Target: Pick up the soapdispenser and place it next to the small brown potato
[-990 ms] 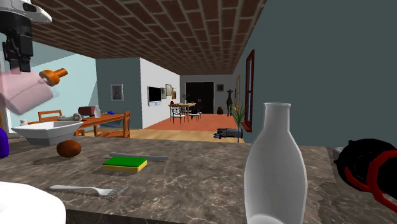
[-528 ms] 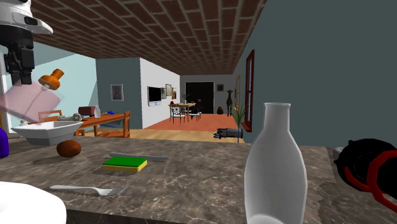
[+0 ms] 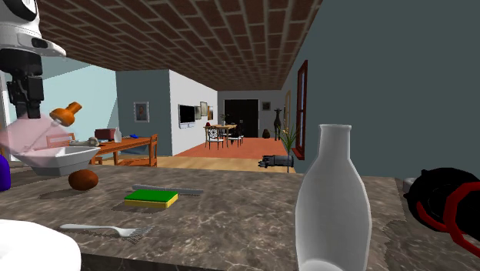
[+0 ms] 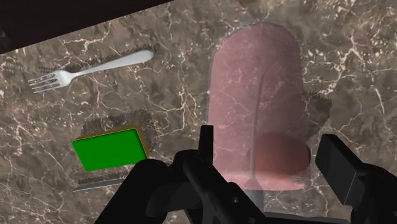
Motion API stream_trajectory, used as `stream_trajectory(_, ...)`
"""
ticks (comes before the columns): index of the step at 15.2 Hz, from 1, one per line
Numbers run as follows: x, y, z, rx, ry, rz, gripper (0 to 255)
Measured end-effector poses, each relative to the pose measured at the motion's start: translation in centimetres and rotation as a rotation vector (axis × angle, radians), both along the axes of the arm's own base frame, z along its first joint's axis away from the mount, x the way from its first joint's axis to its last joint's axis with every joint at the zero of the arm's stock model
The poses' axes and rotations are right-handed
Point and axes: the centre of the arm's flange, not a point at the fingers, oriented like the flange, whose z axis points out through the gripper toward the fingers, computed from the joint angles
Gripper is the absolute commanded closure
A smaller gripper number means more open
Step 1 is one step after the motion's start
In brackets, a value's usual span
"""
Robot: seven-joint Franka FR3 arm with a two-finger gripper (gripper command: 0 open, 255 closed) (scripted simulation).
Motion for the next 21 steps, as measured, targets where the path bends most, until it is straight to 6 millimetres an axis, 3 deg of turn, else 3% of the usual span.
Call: stream_trajectory(21, 0.0, -0.2, -11.1, 0.000, 0.000, 0.000, 255)
